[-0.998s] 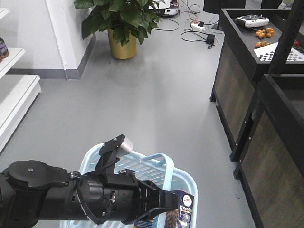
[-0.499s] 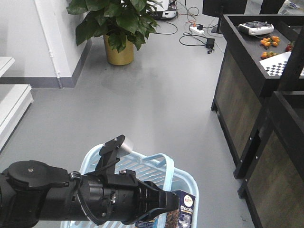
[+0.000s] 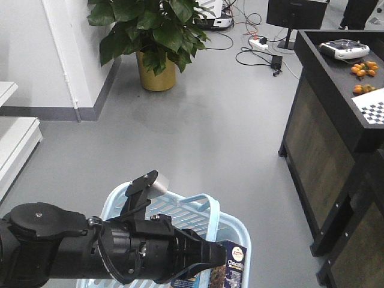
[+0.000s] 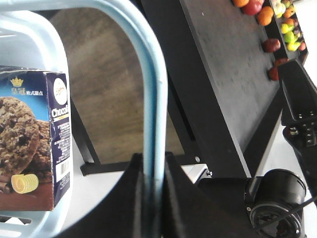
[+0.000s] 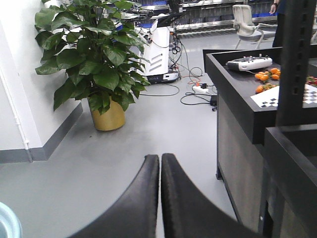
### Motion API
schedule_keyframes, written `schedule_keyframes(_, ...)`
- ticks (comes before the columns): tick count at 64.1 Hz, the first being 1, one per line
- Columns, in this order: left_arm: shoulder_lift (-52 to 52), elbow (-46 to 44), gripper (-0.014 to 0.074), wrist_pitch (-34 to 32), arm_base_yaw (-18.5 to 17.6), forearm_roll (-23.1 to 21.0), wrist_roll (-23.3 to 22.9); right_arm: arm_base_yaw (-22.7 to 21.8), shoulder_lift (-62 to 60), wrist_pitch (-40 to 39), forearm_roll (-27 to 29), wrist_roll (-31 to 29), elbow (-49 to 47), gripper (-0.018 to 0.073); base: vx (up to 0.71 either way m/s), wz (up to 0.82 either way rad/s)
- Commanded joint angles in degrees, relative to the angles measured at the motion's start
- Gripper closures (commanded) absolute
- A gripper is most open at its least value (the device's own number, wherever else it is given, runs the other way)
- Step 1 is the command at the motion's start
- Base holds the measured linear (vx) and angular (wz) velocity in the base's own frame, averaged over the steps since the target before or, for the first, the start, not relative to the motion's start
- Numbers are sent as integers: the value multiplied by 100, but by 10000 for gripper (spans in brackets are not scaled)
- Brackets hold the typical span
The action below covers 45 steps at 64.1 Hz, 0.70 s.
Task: Left arm holds basket, right arm returns cookies
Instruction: 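Hold the basket with the left gripper while turning toward the snack shelf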
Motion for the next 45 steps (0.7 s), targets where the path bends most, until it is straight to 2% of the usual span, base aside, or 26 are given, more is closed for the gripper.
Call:
schedule_keyframes(1, -242, -161, 603, 214, -25, -369, 89, 4, -71, -427, -56, -9, 19, 567, 27, 7)
schedule_keyframes(45, -242, -161, 603, 214, -25, -369, 89, 4, -71, -427, -56, -9, 19, 567, 26, 8)
